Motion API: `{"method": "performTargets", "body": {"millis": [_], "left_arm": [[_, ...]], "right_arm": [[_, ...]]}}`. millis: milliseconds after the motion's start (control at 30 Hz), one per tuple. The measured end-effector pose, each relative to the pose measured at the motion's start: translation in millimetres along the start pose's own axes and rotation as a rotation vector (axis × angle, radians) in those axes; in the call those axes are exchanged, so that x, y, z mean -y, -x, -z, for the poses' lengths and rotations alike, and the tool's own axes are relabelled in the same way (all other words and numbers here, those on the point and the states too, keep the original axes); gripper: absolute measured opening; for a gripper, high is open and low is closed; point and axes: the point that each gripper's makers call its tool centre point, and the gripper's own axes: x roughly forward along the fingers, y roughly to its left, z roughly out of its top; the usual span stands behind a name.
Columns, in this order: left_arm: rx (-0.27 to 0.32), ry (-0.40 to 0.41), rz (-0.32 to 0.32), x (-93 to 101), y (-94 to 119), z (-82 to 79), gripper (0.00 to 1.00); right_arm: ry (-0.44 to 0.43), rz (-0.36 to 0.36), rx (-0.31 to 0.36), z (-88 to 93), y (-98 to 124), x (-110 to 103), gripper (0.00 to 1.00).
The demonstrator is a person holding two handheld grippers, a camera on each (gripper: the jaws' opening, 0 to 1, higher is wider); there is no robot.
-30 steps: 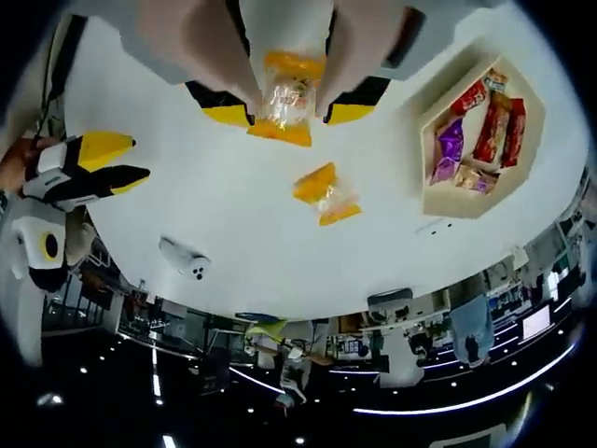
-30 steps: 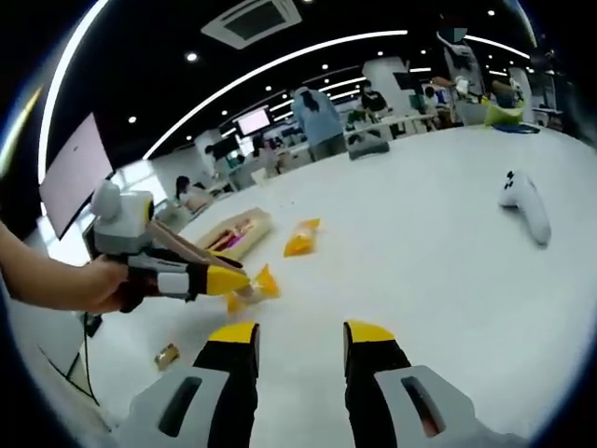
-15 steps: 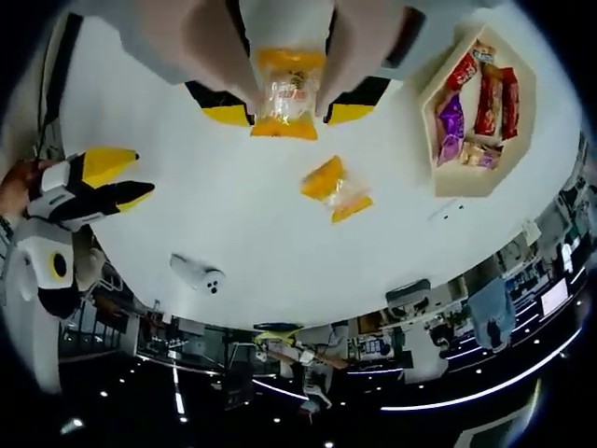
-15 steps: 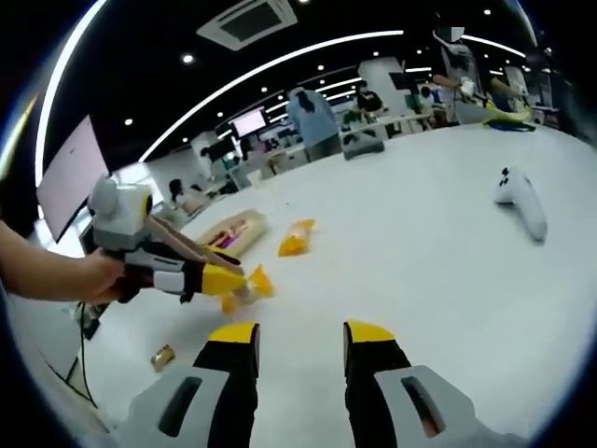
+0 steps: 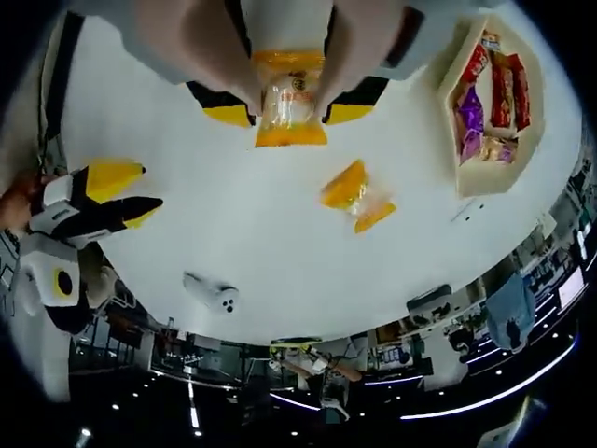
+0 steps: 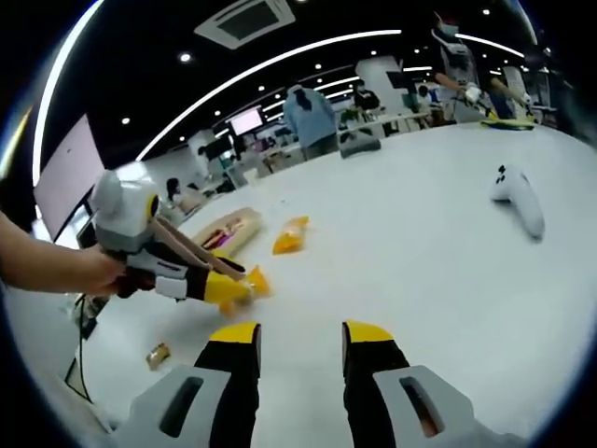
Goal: Place the target food into the container with the food tongs after gripping and lifting it, then release it inside without dropping or visibly crushing the food.
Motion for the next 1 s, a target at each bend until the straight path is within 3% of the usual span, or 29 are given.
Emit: {"method": "performTargets", "body": {"millis": [167,300,400,667,900,933,1000], "left_arm": [[-0.025,0.066,0.009,-2.3,0.4,2.4,0.25],[0.002,0.100,0.019,-3.3,1.0,4.2,0.25],[0.023,0.113,0.028,-2.7,1.7,4.6,0.24],[0.006,0.104,0.012,-0.6,0.2,3.5,0.21],[-0.001,0.157,0.014,-2.9,0.6,2.7,0.18],[-0.017,0.197,0.014,-0.6,2.0,4.0,0.18],[-0.003,0.159,0.013,2.9,3.8,4.6,0.18]], "right_arm": [[-0.001,-0.011,-0.004,-0.1,-1.3,-3.4,0.35],[0.003,-0.016,-0.010,1.1,-3.8,-4.3,0.35],[0.005,-0.019,-0.011,0.4,-4.8,-5.2,0.35],[-0.003,-0.026,-0.001,-2.8,-5.0,-7.1,0.35],[-0.009,-0.023,-0.006,-0.5,-6.5,-5.6,0.33],[-0.004,-0.027,-0.011,0.2,-7.2,-6.9,0.33],[0.046,-0.047,-0.022,1.3,-9.0,-16.3,0.33]]}}
